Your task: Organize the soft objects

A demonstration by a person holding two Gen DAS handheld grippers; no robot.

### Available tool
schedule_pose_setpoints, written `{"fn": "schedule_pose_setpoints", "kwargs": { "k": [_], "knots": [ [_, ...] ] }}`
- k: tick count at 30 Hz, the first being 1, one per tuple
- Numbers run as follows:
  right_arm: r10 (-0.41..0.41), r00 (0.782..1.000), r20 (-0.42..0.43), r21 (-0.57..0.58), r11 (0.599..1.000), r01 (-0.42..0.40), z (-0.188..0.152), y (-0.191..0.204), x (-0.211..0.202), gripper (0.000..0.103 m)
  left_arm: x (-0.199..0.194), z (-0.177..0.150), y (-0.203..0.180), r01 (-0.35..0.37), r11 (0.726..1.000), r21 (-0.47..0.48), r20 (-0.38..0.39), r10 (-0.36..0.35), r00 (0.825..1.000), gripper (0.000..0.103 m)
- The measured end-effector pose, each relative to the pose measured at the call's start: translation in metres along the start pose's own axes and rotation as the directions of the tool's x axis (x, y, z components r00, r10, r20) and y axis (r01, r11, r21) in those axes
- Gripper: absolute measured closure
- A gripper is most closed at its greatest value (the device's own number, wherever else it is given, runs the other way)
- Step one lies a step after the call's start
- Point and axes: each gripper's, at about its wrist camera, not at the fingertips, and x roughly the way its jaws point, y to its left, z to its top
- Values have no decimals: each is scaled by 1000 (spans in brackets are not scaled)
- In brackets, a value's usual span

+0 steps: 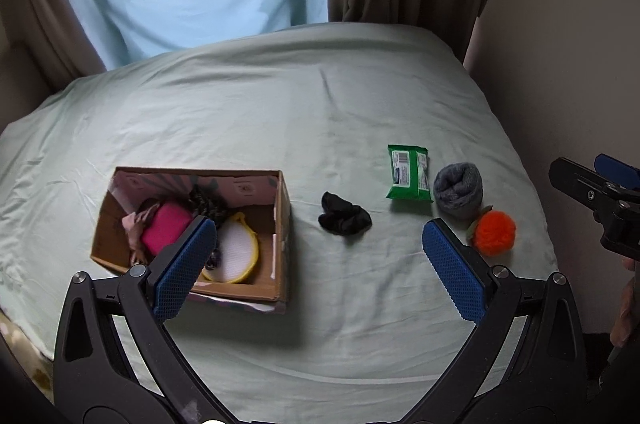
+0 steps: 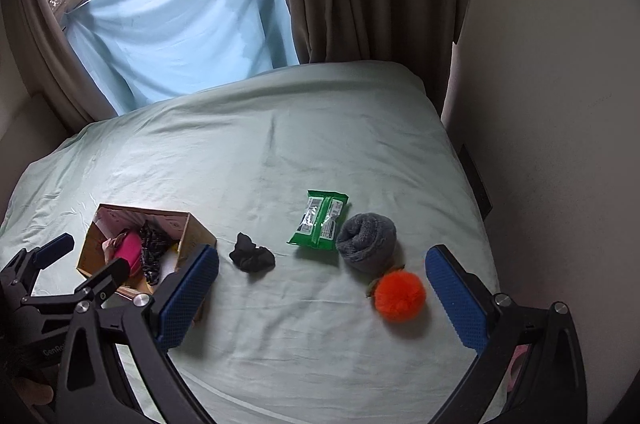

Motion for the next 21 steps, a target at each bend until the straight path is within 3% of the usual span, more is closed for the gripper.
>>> {"fn": "schedule_pose_setpoints", "kwargs": {
  "k": [9,21],
  "knots": [
    [42,998,-54,-3,999,-42,-6,-38,88,0,93,-20,-48,-48,998,48,-48,50,998,0],
    [80,989,-125,29,997,-77,-15,-64,197,0,227,-45,-61,-108,994,12,-116,109,987,0]
  ]
}}
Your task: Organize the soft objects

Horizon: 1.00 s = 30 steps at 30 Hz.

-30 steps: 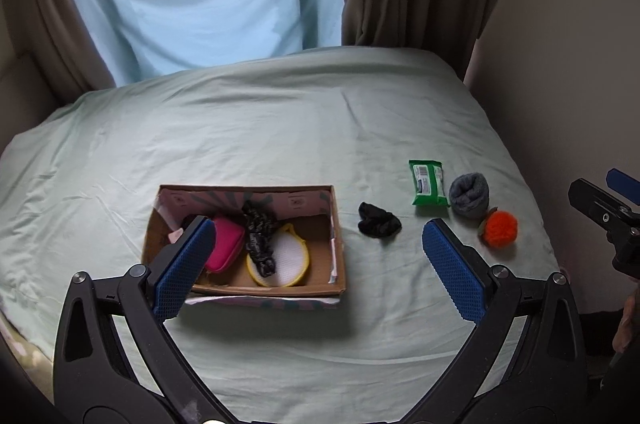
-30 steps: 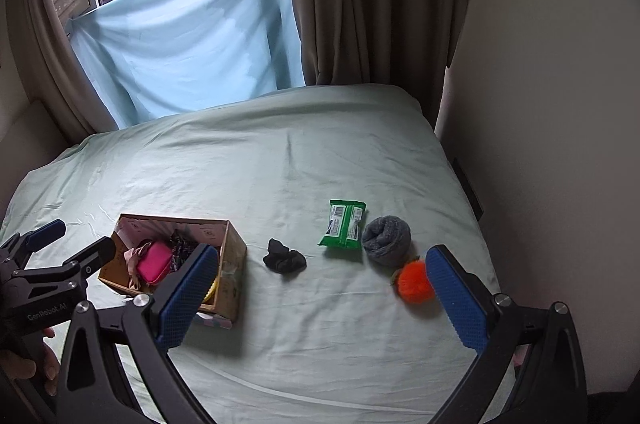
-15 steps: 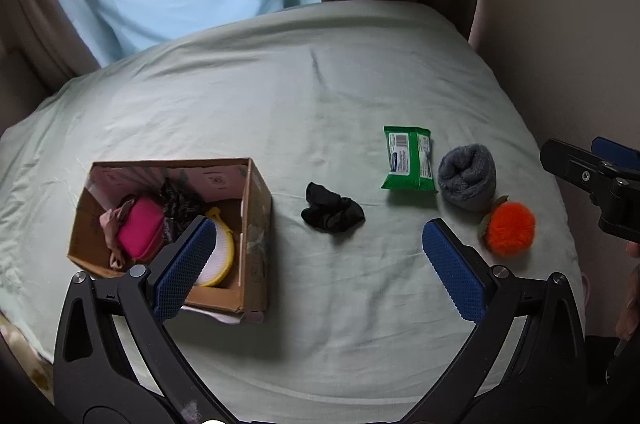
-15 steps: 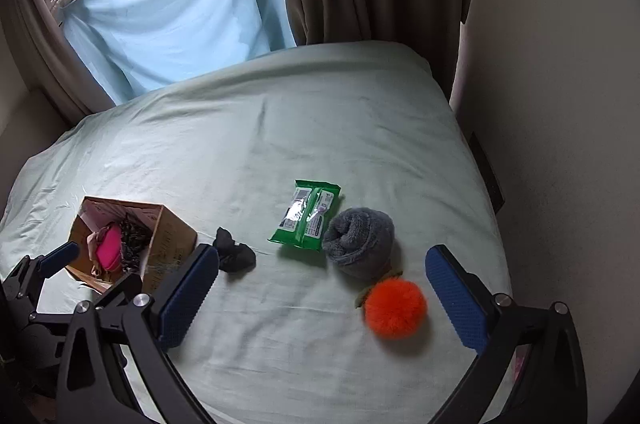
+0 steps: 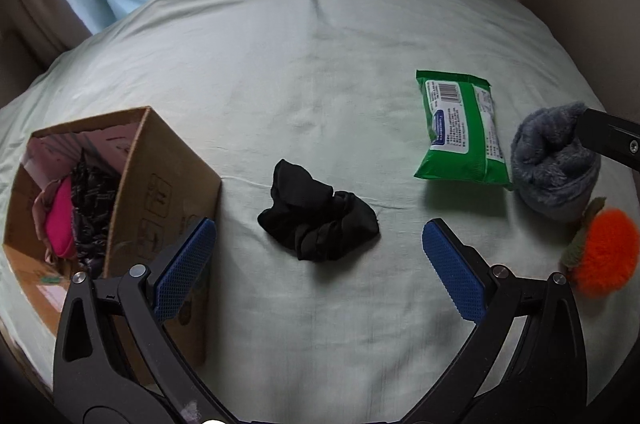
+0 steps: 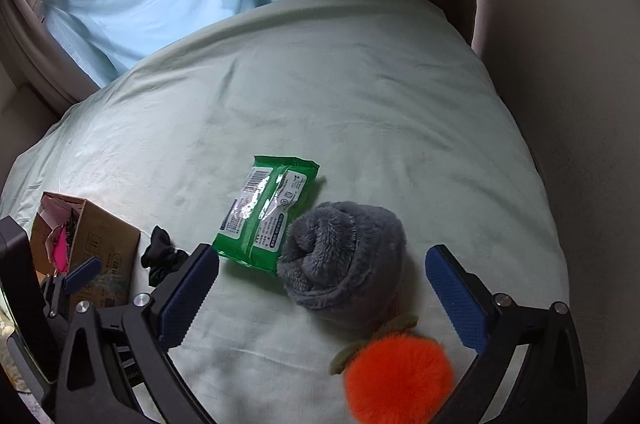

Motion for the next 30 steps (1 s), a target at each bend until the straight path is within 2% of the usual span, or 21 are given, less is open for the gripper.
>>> {"fn": "schedule_pose_setpoints", "kwargs": {
  "k": [7,9,11,13,14,16,20,22,25,30],
  "knots": [
    [11,1000,-25,2,1000,-11,-3,-8,39,0,48,-7,-10,-21,999,37,-18,22,1000,1],
    [19,999,-33,6,1000,-19,-4,-10,46,4,53,-10,-10,-25,999,39,-20,26,999,2],
    [31,998,-52,19,999,-30,-5,-13,53,15,57,-12,-9,-7,999,32,-27,8,1000,8],
    [40,997,-63,41,998,-38,-6,-18,58,18,62,-14,-9,17,999,29,-43,-15,999,14],
    [38,997,-64,46,998,-35,-7,-19,60,24,63,-14,-9,24,999,30,-44,-23,999,18],
    [47,997,-63,56,997,-44,-7,-22,61,27,63,-12,-10,43,998,36,-42,-42,998,35],
    [54,997,-61,59,997,-51,-8,-23,61,36,62,-9,-16,73,996,60,-47,-70,996,58],
    [57,996,-63,61,997,-53,-8,-23,60,40,61,-7,-19,90,994,65,-53,-87,995,74],
    [70,995,-70,58,996,-66,-7,-22,57,49,56,-6,-26,102,991,90,-60,-96,994,82],
    [77,995,-69,63,995,-73,-6,-21,50,59,50,-3,-28,107,990,97,-67,-101,993,85]
  ]
}}
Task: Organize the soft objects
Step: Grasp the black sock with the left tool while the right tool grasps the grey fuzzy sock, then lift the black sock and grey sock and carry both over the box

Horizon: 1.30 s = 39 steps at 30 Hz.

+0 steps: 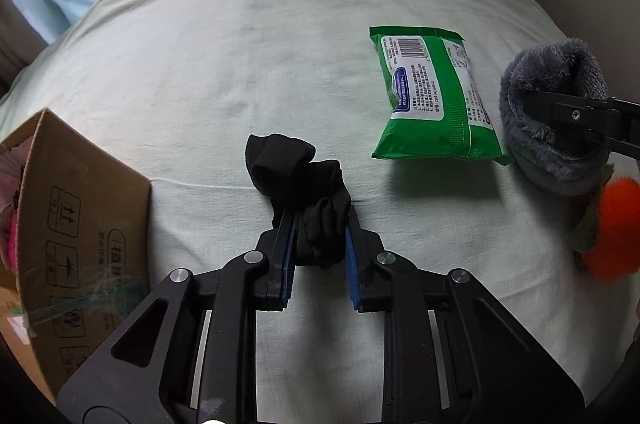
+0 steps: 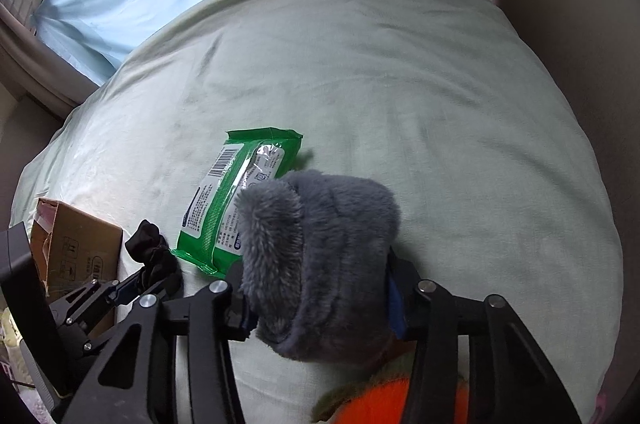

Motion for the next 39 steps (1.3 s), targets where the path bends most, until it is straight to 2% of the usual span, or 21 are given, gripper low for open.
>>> {"fn": "schedule_pose_setpoints", "kwargs": {
  "k": [8,16,23,31,39],
  "knots": [
    [9,999,51,43,999,-11,10,17,-44,60,-45,17,5,13,1000,-24,41,-12,999,85],
    [9,990,143,7,1000,-10,31,61,-143,60,-150,53,14,52,996,-66,158,-41,987,85],
    [17,981,193,-27,1000,-12,46,119,-215,60,-235,66,46,94,989,-113,206,-69,976,85],
    [56,974,217,-82,996,-39,39,211,-252,60,-299,59,123,102,983,-154,239,-64,969,85],
    [36,985,167,-68,997,-25,26,302,-222,59,-305,36,234,68,980,-189,198,-30,980,85]
  ]
}}
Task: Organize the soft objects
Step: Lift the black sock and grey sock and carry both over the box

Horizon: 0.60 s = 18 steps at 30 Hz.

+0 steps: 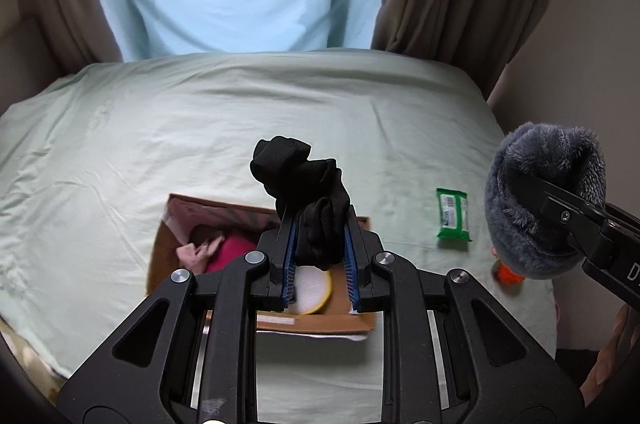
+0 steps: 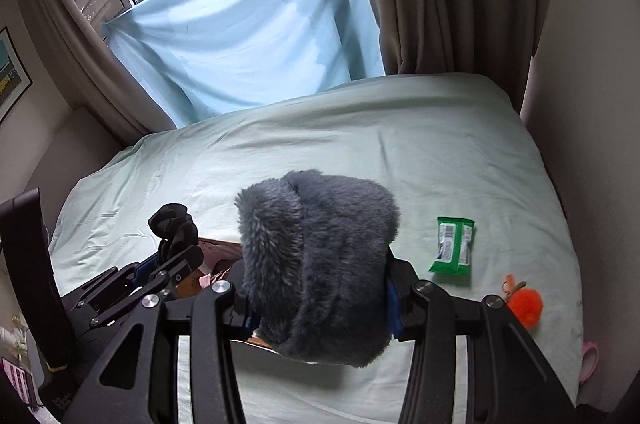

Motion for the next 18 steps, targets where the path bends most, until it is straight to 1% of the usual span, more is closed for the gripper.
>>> {"fn": "schedule_pose_setpoints", "kwargs": {
  "k": [5,10,12,15,18],
  "knots": [
    [-10,998,-66,-10,1000,9,-13,51,41,59,14,-4,74,-10,1000,-7,-42,9,999,85],
    [-37,990,-139,5,999,38,-31,83,91,59,48,-12,135,14,1000,-3,-128,-14,992,85],
    [-48,984,-174,19,998,52,-38,88,110,59,67,-16,151,15,1000,13,-178,-12,984,85],
    [-74,972,-224,16,997,80,-50,96,135,59,95,-26,166,23,1000,21,-258,-17,966,85],
    [-104,958,-268,25,993,114,-57,97,156,59,117,-37,171,44,999,25,-316,-34,948,85]
  ]
}}
